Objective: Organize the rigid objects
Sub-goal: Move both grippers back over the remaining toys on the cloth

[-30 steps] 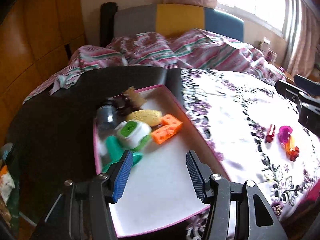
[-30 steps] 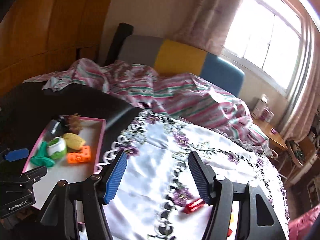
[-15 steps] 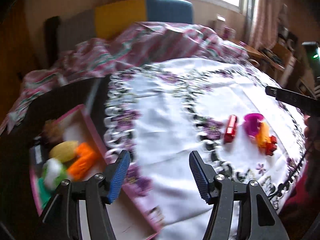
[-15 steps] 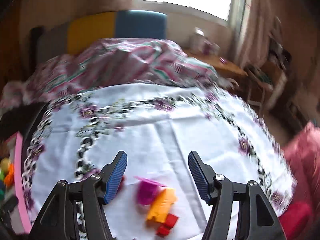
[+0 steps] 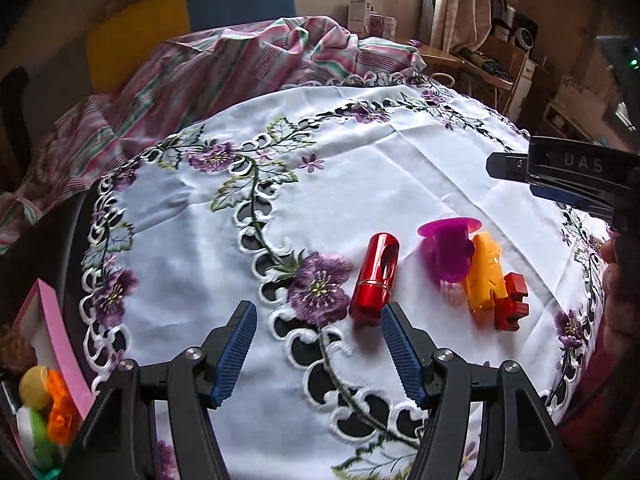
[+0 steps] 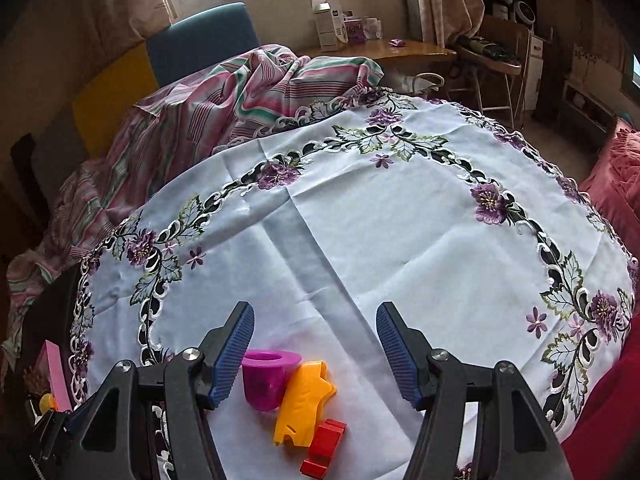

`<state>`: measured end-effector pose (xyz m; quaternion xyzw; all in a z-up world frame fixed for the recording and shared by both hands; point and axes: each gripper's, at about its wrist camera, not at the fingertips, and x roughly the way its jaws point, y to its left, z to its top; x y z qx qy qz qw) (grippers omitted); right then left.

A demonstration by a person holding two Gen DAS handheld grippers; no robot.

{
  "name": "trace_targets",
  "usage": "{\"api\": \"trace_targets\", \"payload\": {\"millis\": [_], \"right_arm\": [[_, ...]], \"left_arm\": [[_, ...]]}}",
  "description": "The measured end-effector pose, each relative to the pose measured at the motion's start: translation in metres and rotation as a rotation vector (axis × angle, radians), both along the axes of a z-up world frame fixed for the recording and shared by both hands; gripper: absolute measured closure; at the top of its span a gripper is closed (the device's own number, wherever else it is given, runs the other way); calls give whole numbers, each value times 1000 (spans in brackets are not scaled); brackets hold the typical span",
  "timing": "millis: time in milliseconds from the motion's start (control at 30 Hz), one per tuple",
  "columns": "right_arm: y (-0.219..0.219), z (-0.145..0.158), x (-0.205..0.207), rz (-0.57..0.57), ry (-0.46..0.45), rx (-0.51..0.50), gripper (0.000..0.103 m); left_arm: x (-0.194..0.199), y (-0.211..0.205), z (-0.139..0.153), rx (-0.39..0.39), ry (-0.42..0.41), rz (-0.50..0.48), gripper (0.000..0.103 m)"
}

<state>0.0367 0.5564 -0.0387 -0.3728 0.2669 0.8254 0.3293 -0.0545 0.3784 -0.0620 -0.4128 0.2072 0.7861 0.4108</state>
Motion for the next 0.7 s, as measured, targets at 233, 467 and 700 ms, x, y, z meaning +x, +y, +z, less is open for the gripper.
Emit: {"api": "trace_targets", "payload": {"millis": [233, 467, 700], "right_arm": [[6, -2, 5, -27, 15, -26, 38], [9, -3, 7, -41, 19, -38, 38], [12, -4, 9, -52, 26, -55, 38]], "left_arm": [[6, 15, -2, -13, 23, -25, 37], [14, 22, 3, -11, 56, -56, 37], [14, 24, 3, -16, 54, -61, 37]]}}
